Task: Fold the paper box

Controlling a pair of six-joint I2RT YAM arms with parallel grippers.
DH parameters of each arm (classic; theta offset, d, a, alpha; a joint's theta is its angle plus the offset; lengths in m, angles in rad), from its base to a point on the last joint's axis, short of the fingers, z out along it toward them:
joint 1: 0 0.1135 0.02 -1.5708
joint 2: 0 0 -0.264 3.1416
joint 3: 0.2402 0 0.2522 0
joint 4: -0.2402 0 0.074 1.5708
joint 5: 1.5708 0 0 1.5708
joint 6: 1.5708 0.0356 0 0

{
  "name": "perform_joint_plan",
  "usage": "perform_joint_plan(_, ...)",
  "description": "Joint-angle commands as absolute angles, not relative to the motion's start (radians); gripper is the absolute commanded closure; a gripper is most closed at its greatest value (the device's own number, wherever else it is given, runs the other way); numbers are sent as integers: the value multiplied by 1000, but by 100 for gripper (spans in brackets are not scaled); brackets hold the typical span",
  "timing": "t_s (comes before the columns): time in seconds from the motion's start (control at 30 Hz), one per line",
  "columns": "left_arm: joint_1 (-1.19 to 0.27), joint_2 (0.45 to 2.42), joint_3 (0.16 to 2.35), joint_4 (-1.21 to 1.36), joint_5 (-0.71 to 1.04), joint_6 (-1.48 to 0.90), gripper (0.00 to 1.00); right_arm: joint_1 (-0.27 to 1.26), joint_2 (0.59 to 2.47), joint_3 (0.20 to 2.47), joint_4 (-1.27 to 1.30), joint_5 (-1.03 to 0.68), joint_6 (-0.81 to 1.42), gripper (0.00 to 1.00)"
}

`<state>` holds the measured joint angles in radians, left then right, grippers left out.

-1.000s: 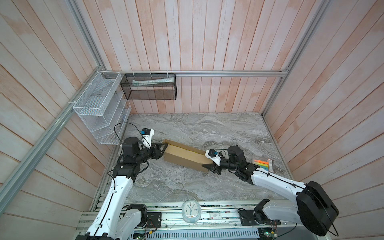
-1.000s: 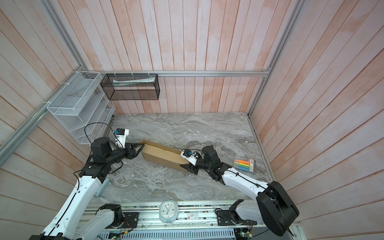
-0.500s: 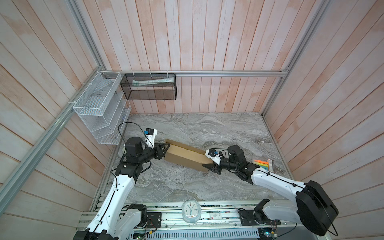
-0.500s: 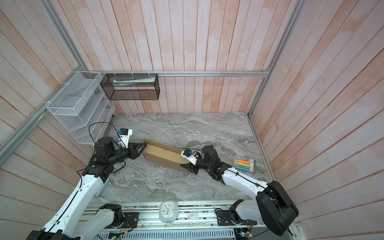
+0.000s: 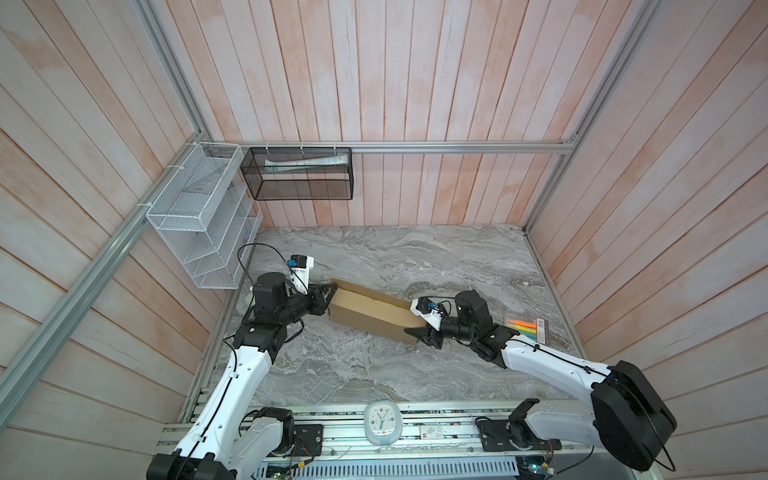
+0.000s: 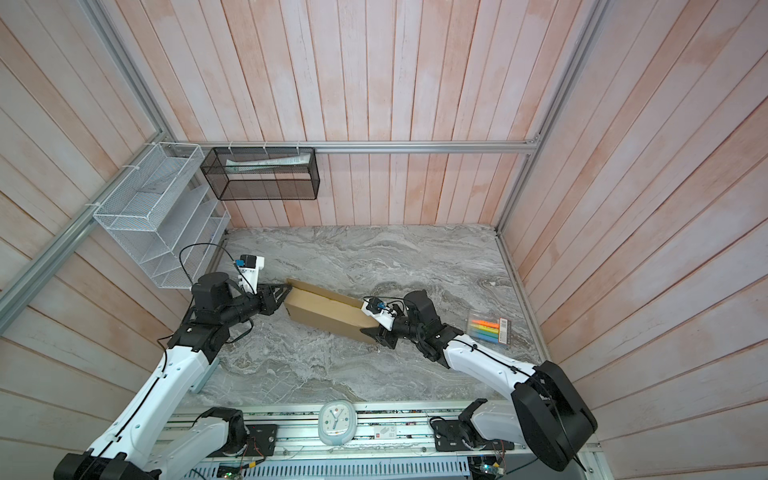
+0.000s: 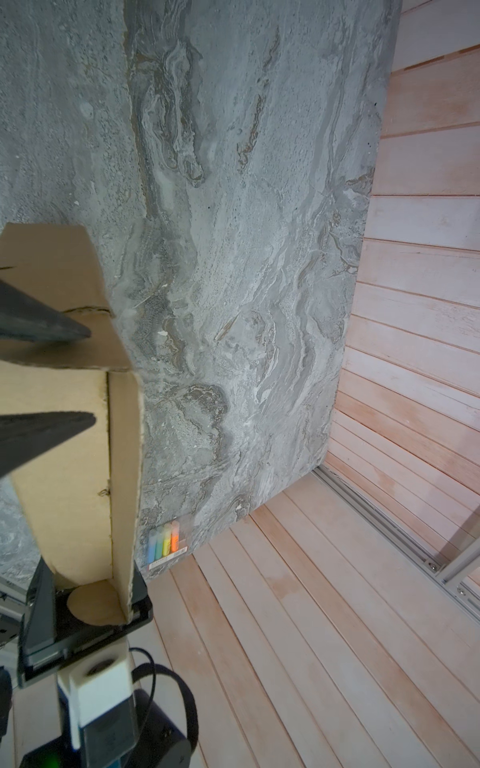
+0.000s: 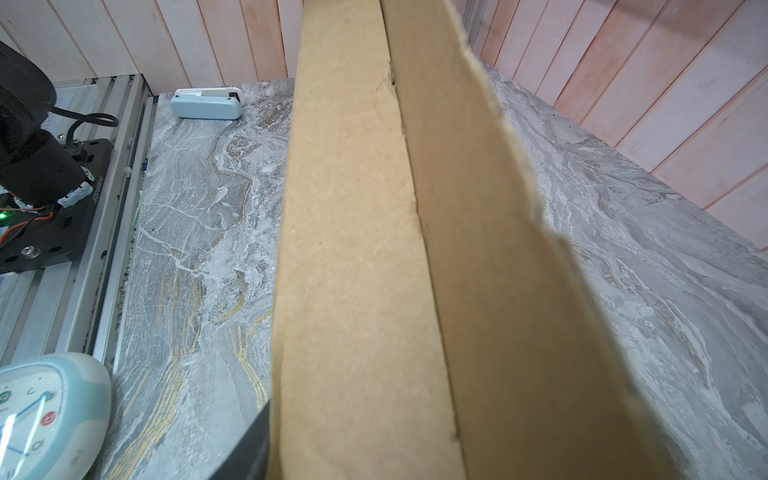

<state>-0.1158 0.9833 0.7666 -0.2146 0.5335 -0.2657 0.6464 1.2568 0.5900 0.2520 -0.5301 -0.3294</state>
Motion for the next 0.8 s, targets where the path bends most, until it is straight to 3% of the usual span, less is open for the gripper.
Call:
perform_joint_plan(0.0, -122, 980, 763, -190, 501, -262, 72, 646, 1268, 628, 250, -562, -340, 73)
perform_joint_plan(0.77, -146, 926, 664, -151, 377, -287, 92, 646, 1292, 663, 227, -593, -352, 74)
